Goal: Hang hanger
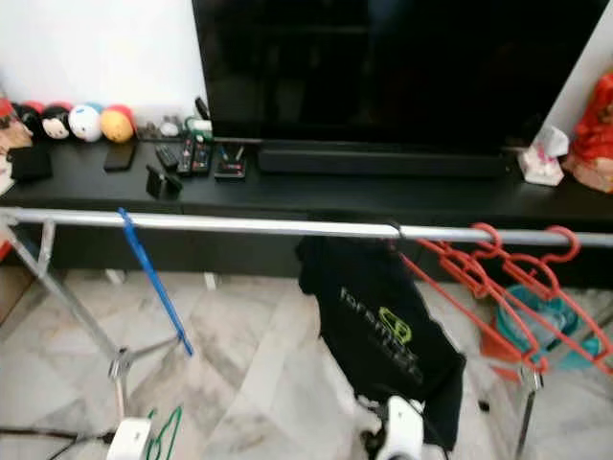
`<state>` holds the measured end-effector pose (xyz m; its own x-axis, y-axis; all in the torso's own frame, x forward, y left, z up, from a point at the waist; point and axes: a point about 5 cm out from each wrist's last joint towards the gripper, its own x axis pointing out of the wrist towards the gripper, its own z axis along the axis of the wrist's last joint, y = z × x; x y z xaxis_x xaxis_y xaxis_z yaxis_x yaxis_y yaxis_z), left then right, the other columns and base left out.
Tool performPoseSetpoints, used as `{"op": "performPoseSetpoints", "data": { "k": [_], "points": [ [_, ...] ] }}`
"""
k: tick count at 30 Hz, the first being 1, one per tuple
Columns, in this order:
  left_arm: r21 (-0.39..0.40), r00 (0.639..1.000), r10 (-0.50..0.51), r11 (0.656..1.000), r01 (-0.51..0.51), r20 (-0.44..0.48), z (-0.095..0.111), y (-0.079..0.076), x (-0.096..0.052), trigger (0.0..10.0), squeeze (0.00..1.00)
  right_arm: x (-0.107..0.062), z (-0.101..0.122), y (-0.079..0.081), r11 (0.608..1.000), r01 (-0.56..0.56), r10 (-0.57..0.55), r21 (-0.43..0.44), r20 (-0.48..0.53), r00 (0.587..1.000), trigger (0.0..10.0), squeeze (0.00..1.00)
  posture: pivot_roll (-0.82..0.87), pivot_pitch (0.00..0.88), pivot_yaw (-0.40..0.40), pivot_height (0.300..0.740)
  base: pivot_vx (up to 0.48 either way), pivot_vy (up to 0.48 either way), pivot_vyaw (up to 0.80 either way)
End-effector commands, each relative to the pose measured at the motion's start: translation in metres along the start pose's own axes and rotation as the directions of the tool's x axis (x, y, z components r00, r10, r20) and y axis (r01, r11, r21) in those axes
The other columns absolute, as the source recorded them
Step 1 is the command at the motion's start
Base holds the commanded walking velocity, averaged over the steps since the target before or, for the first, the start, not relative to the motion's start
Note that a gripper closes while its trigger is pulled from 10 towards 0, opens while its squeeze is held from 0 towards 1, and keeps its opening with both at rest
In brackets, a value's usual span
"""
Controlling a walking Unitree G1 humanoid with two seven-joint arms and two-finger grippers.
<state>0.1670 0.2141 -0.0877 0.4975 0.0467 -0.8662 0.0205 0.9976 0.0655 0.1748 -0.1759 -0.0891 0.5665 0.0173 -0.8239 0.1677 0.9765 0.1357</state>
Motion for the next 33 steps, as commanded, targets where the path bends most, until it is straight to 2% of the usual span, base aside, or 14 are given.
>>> {"op": "performPoseSetpoints", "data": {
  "k": [1,5,9,13,16,19,20,21,22,24,27,28,31,33],
  "points": [
    [0.008,1.000,-0.016,1.000,0.016,-0.001,0.000,-0.006,0.001,10.0,0.00,-0.002,-0.002,-0.010,1.000,0.025,-0.025,-0.009,-0.008,1.000,10.0,0.00,0.02,0.000,-0.009,0.740,0.000,-0.394,0.00],
    [0.008,1.000,-0.016,1.000,0.016,0.009,0.002,-0.007,0.001,10.0,0.00,-0.002,-0.001,-0.010,1.000,0.026,-0.026,-0.010,-0.010,1.000,10.0,0.00,0.02,0.000,-0.010,0.740,0.000,-0.393,0.00],
    [0.013,1.000,-0.015,1.000,0.014,0.019,0.005,-0.008,0.001,10.0,0.00,-0.002,-0.002,-0.010,1.000,0.025,-0.025,-0.010,-0.010,1.000,10.0,0.00,0.02,0.000,-0.009,0.740,0.000,0.000,0.00],
    [0.021,0.997,-0.016,1.000,0.014,0.071,0.016,-0.011,0.002,10.0,0.00,-0.002,-0.001,-0.011,1.000,0.023,-0.023,-0.014,-0.011,1.000,10.0,0.00,0.02,0.000,-0.012,0.740,0.000,0.000,0.00],
    [0.020,0.985,-0.009,1.000,0.006,0.174,0.039,-0.011,0.002,10.0,0.00,-0.002,-0.001,-0.011,1.000,0.021,-0.021,-0.017,-0.012,1.000,10.0,0.00,0.02,0.000,-0.014,0.740,0.000,0.000,0.00],
    [0.020,0.974,-0.008,1.000,0.003,0.225,0.050,-0.010,0.002,10.0,0.00,-0.002,-0.001,-0.011,1.000,0.020,-0.020,-0.019,-0.012,1.000,10.0,0.00,0.02,0.000,-0.015,0.740,0.000,0.000,0.00],
    [0.025,0.964,-0.010,1.000,0.003,0.266,0.060,-0.009,0.001,10.0,0.00,-0.002,-0.001,-0.011,1.000,0.019,-0.020,-0.019,-0.012,1.000,10.0,0.00,0.02,0.000,-0.016,0.740,0.000,0.000,0.00],
    [0.038,0.937,-0.008,0.999,-0.005,0.348,0.078,-0.007,-0.002,10.0,0.00,-0.002,-0.001,-0.011,1.000,0.019,-0.019,-0.021,-0.013,1.000,10.0,0.00,0.03,0.000,-0.017,0.740,0.000,0.000,0.00],
    [0.038,0.937,-0.008,0.999,-0.005,0.348,0.078,-0.007,-0.002,10.0,0.00,-0.002,-0.001,-0.011,1.000,0.019,-0.019,-0.021,-0.013,1.000,10.0,0.00,0.03,0.000,-0.017,0.740,0.000,0.000,0.00],
    [0.046,0.916,-0.004,0.999,-0.015,0.402,0.089,-0.005,-0.004,10.0,0.00,-0.002,-0.001,-0.012,1.000,0.019,-0.019,-0.023,-0.013,1.000,10.0,0.00,0.03,0.000,-0.017,0.740,0.000,0.000,0.00],
    [0.071,0.845,-0.013,0.997,-0.029,0.534,0.115,-0.003,-0.012,10.0,0.00,-0.002,-0.001,-0.012,1.000,0.019,-0.020,-0.024,-0.012,1.000,10.0,0.00,0.03,0.000,-0.021,0.740,0.000,0.000,0.00],
    [0.071,0.845,-0.013,0.997,-0.029,0.534,0.115,-0.003,-0.012,10.0,0.00,-0.002,-0.001,-0.012,1.000,0.019,-0.020,-0.024,-0.012,1.000,10.0,0.00,0.03,0.000,-0.021,0.740,0.000,0.000,0.00],
    [0.100,0.783,-0.048,0.995,-0.018,0.620,0.130,-0.007,-0.020,10.0,0.00,-0.002,-0.001,-0.013,0.999,0.020,-0.020,-0.026,-0.013,1.000,10.0,0.00,0.04,0.000,-0.023,0.740,0.000,0.000,0.00],
    [0.116,0.731,-0.040,0.992,-0.054,0.681,0.139,-0.006,-0.027,10.0,0.00,-0.002,0.000,-0.013,0.999,0.019,-0.020,-0.029,-0.013,1.000,10.0,0.00,0.04,0.000,-0.023,0.740,0.000,0.000,0.00]
  ]
}}
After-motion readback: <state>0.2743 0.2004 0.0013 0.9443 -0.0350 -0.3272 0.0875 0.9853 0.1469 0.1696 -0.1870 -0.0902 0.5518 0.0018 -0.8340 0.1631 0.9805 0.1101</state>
